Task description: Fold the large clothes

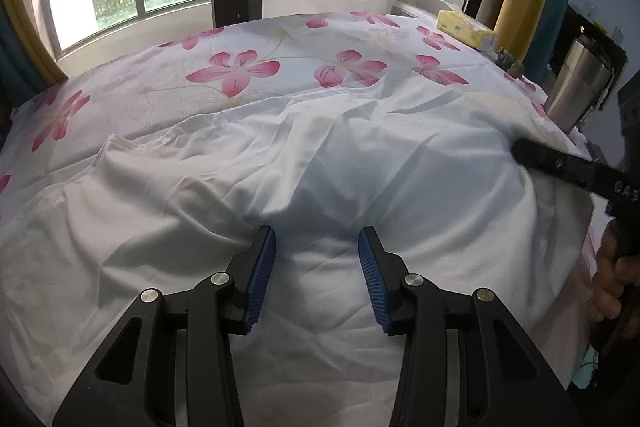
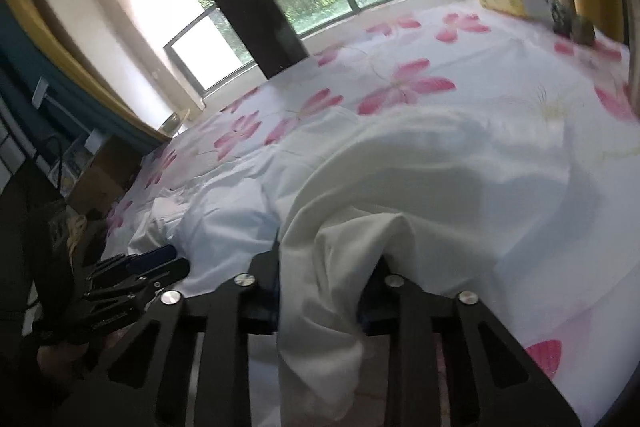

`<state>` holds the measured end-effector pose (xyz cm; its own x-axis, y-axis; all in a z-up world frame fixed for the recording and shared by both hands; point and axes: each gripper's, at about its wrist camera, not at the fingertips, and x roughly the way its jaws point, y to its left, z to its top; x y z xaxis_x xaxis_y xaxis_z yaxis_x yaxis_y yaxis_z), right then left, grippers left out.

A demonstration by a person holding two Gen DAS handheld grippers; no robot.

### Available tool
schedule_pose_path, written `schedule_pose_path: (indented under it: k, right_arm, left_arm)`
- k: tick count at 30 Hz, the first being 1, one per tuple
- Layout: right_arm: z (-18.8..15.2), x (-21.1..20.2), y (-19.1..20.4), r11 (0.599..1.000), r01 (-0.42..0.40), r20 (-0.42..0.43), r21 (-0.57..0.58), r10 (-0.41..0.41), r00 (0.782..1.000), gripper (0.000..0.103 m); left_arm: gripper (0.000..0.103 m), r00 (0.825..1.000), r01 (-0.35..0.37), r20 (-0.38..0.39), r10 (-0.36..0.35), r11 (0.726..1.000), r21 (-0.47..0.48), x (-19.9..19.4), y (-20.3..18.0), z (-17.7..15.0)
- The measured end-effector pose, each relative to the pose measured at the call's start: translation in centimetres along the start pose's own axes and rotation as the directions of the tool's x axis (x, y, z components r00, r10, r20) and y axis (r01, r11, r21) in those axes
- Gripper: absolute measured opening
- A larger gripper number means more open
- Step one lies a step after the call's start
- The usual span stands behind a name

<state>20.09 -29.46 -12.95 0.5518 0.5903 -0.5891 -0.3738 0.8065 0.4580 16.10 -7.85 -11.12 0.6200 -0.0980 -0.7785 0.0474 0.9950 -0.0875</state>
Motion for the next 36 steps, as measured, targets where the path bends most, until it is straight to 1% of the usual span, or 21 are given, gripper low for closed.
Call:
schedule_pose_path:
  k: [6, 11, 16, 18, 20, 26, 31, 36]
  right_arm:
    - [1.5, -1.7, 3.2, 0.995, -0.008, 0.047, -0.101, 0.012, 0.999, 0.021]
    - [2.4, -2.1, 6.5, 0.985, -0.022, 0.065, -0.173, 0.034, 0.997, 0.021]
    - [2.8, -1.9, 9.3, 0.973, -0.031, 0.065, -0.228, 0.047, 0.997, 0.021]
    - [2.9, -1.8, 10.3, 0.967, -0.029, 0.064, -0.251, 0.046, 0.997, 0.021]
    - [3.0, -1.6, 11.3, 0.962, -0.025, 0.061, -0.271, 0.043, 0.997, 0.021]
    - [2.7, -0.6, 13.6, 0.95, -0.007, 0.048, -0.312, 0.023, 0.999, 0.021]
    - [2.4, 0.4, 15.8, 0.935, -0.009, 0.027, -0.353, 0.02, 0.999, 0.021]
    - [1.8, 1.8, 18.2, 0.915, -0.027, -0.008, -0.403, 0.026, 1.0, 0.021]
  left_arm:
    - [0.045, 1.0, 0.015, 0.012, -0.015, 1.0, -0.012, -0.1, 0.3, -0.1]
    - [0.045, 0.999, 0.041, 0.017, -0.041, 0.999, -0.029, -0.3, 0.8, -0.2]
    - [0.045, 0.995, 0.096, 0.013, -0.095, 0.994, -0.056, -0.7, 1.8, 0.1]
    - [0.046, 0.992, 0.124, 0.026, -0.122, 0.99, -0.069, -1.4, 2.3, 0.1]
    - [0.046, 0.99, 0.137, 0.049, -0.134, 0.988, -0.069, -2.2, 2.9, 0.0]
    - [0.046, 0.987, 0.123, 0.114, -0.114, 0.989, -0.083, -5.2, 5.7, -0.7]
    - [0.046, 0.985, 0.081, 0.161, -0.062, 0.99, -0.113, -7.5, 8.9, -1.5]
    - [0.046, 0.983, 0.049, 0.184, -0.018, 0.985, -0.163, -8.8, 12.1, -2.4]
